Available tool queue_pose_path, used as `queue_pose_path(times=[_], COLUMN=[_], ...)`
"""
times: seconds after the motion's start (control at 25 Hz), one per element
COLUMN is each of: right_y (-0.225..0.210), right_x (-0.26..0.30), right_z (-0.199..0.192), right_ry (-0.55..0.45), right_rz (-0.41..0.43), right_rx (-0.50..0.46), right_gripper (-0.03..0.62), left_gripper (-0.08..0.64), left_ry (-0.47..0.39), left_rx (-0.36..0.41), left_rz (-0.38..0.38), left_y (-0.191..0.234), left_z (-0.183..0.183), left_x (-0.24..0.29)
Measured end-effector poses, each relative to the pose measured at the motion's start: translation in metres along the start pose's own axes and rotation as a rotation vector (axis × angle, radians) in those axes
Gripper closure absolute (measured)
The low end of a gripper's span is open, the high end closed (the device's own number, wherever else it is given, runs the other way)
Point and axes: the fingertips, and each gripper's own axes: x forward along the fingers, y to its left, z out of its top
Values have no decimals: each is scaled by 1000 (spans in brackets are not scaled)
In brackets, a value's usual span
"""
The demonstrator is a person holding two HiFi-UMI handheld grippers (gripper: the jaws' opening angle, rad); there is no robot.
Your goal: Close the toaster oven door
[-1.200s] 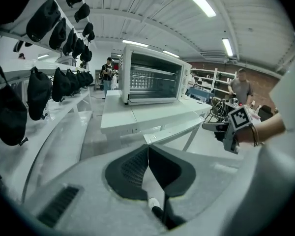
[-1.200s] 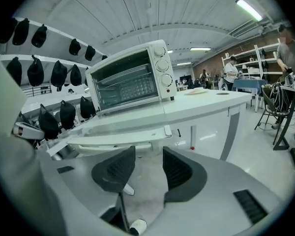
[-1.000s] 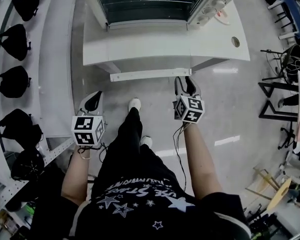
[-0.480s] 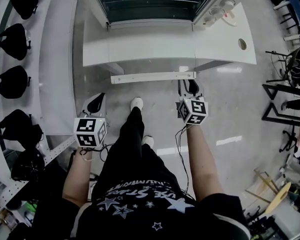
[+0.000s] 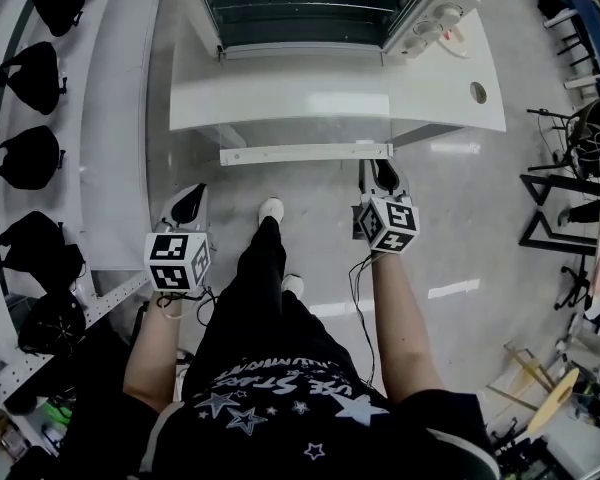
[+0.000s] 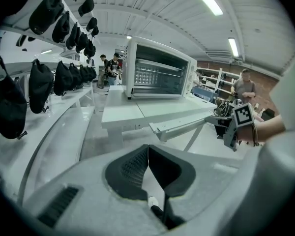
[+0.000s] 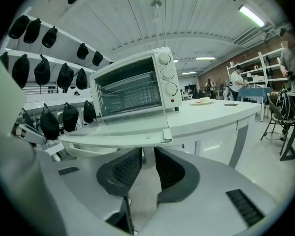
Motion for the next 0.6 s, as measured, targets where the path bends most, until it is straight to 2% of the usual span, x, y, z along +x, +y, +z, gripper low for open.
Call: queue_pose_path(times=[0.6], right_y=[11], right_x=[-27], right_z=[62], right_ry=[-2], right_rz=[-12], right_rx=[35], right_gripper=[503], left_gripper=[538], left_ry=[-105], left_rx=[-7], left_rz=[2], left_y=[-6], left_z=[30], left_x=[-28])
